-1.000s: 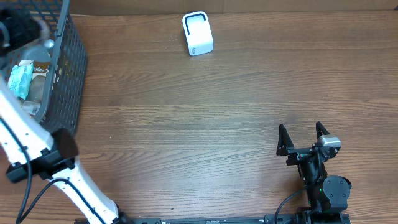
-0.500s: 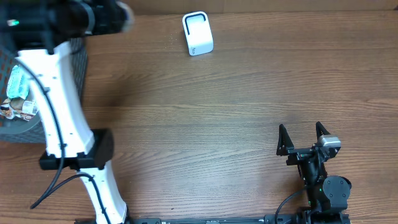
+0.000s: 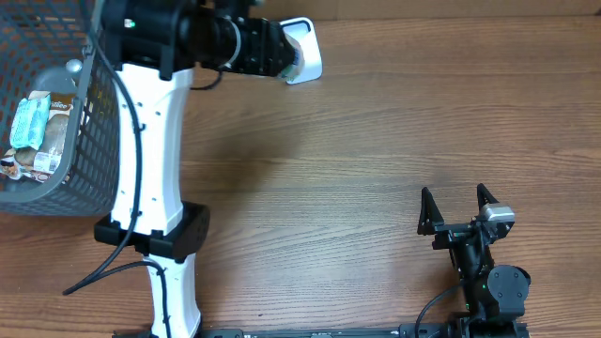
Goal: Scan the item barcode
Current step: 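Lift the jar out and carry it toward the white scanner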
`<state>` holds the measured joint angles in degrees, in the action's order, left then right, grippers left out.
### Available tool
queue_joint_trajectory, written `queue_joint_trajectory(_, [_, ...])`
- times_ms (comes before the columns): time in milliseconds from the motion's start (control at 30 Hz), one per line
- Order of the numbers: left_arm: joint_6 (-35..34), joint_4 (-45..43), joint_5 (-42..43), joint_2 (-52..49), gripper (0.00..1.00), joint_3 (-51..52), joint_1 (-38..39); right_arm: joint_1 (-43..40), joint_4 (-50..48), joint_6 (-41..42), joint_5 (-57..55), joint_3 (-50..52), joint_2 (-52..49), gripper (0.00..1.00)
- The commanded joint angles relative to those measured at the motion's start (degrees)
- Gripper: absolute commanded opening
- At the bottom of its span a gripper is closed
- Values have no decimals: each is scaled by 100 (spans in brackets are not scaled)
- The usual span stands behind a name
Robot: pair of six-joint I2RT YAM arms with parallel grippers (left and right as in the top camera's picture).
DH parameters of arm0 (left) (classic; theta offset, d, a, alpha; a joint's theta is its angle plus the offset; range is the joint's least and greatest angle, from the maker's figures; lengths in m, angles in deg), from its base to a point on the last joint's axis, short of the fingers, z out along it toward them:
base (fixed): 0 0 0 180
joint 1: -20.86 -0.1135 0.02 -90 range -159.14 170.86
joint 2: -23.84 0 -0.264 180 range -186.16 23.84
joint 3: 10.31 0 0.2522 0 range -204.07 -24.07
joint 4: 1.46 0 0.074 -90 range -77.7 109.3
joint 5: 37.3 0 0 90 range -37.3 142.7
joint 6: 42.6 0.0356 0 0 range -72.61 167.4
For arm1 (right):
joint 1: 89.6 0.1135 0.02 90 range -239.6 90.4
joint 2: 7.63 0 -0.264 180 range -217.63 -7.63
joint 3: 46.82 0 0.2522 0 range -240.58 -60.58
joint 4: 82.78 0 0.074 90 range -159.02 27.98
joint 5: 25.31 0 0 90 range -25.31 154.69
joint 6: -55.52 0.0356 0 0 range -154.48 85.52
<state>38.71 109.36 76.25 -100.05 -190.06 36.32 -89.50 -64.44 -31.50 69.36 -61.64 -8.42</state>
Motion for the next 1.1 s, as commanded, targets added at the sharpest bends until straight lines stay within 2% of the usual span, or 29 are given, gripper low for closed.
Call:
queue_joint_trajectory(0, [-7,-26,286,232,7,83,271,26,-17,-2,37,61,63,100])
queue_joint_trajectory(133, [-9,-26,286,232,9,264,470,26,-17,-2,37,61,63,100])
queue_joint_trajectory(333, [-7,-26,275,232,18,730,658,26,-17,-2,37,61,63,100])
queue_joint_trajectory(533, [-9,-26,149,232,21,1283,708,26,-17,-2,37,61,63,100])
queue_joint_trajectory(767, [-9,-26,131,232,12,1698,708,26,-17,-2,37,61,63,100])
queue_joint_trajectory(1067, [-13,-26,-20,232,12,1725,719,26,-17,-2,37,61,63,100])
